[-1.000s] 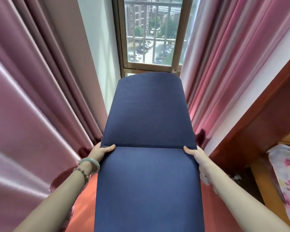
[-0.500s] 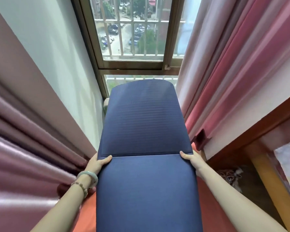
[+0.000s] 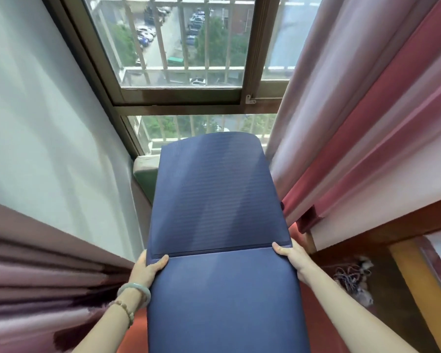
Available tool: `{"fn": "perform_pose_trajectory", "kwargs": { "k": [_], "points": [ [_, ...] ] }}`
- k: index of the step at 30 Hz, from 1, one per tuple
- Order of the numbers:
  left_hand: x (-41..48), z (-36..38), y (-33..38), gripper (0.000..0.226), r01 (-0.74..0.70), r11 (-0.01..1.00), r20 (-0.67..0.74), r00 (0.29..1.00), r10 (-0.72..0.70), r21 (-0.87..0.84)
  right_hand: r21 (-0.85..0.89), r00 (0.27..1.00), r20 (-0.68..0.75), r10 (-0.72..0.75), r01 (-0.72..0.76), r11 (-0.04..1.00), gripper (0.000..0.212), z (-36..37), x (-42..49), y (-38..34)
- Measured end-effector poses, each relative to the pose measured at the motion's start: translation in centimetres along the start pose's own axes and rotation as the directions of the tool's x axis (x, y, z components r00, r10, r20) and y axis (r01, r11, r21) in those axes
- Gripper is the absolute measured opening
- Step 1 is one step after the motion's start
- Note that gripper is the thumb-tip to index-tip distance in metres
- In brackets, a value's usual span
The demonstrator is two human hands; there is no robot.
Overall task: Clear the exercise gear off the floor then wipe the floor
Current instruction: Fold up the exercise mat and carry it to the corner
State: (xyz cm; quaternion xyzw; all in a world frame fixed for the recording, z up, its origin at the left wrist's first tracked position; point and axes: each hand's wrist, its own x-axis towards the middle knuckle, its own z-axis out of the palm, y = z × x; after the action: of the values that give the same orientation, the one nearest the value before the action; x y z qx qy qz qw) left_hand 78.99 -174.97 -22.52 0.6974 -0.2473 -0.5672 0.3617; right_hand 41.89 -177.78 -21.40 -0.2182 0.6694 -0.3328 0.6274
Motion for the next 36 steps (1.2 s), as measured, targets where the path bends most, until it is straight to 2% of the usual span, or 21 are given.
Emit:
{"fn": "perform_pose_trajectory", "kwargs": {
  "k": [4, 7, 10, 13, 16, 20, 23, 25, 28, 31, 36],
  "points": [
    [4.5, 1.8, -3.6, 0.036, -0.013, 0.997, -0.057, 0.998, 0.016, 0.070, -0.008, 1.000, 0.004, 0.030, -0.030, 1.000, 0.033, 0.0, 6.0, 2.8],
    [8.9, 3.0, -7.2, 0.048, 0.008, 0.995, -0.067, 0.998, -0.001, 0.100, 0.004, 0.999, -0.009, 0.051, -0.051, 0.999, 0.026, -0.1, 10.5, 6.0],
    [13.9, 4.5, -11.4, 0.043, 0.025, 0.993, -0.064, 0.998, -0.018, 0.114, 0.013, 0.997, -0.033, 0.066, -0.066, 0.998, 0.027, -0.6, 15.4, 10.1],
    [18.6, 6.3, -16.6, 0.050, 0.045, 0.993, -0.058, 0.998, -0.038, 0.111, 0.020, 0.994, -0.073, 0.080, -0.079, 0.997, 0.026, -1.5, 20.3, 14.5],
    [23.2, 8.0, -21.7, 0.040, 0.048, 0.994, -0.043, 0.998, -0.043, 0.103, 0.017, 0.993, -0.085, 0.082, -0.081, 0.997, 0.027, -2.3, 25.1, 18.8],
    [28.3, 8.9, -28.2, 0.046, 0.073, 0.993, -0.042, 0.997, -0.069, 0.096, -0.013, 0.992, -0.095, 0.080, -0.082, 0.997, 0.025, -2.6, 30.8, 24.1],
    [31.7, 9.3, -32.0, 0.039, 0.072, 0.992, -0.056, 0.996, -0.066, 0.107, -0.013, 0.993, -0.086, 0.083, -0.084, 0.996, 0.023, -2.3, 34.6, 27.2],
    [33.9, 9.6, -33.9, 0.034, 0.067, 0.993, -0.045, 0.997, -0.063, 0.101, -0.024, 0.994, -0.076, 0.083, -0.085, 0.996, 0.023, -2.1, 37.1, 28.9],
    [37.2, 9.8, -36.5, 0.041, 0.077, 0.992, -0.030, 0.997, -0.074, 0.102, -0.034, 0.995, -0.070, 0.071, -0.073, 0.997, 0.025, -1.7, 40.6, 30.7],
    [40.3, 10.2, -37.9, 0.035, 0.063, 0.991, -0.033, 0.998, -0.059, 0.118, -0.046, 0.996, -0.067, 0.062, -0.065, 0.997, 0.024, -1.1, 43.6, 31.8],
    [43.6, 10.6, -39.8, 0.033, 0.059, 0.971, -0.027, 0.998, -0.054, 0.230, -0.107, 0.996, -0.061, 0.061, -0.067, 0.992, 0.026, -0.6, 47.2, 33.8]
  ]
}}
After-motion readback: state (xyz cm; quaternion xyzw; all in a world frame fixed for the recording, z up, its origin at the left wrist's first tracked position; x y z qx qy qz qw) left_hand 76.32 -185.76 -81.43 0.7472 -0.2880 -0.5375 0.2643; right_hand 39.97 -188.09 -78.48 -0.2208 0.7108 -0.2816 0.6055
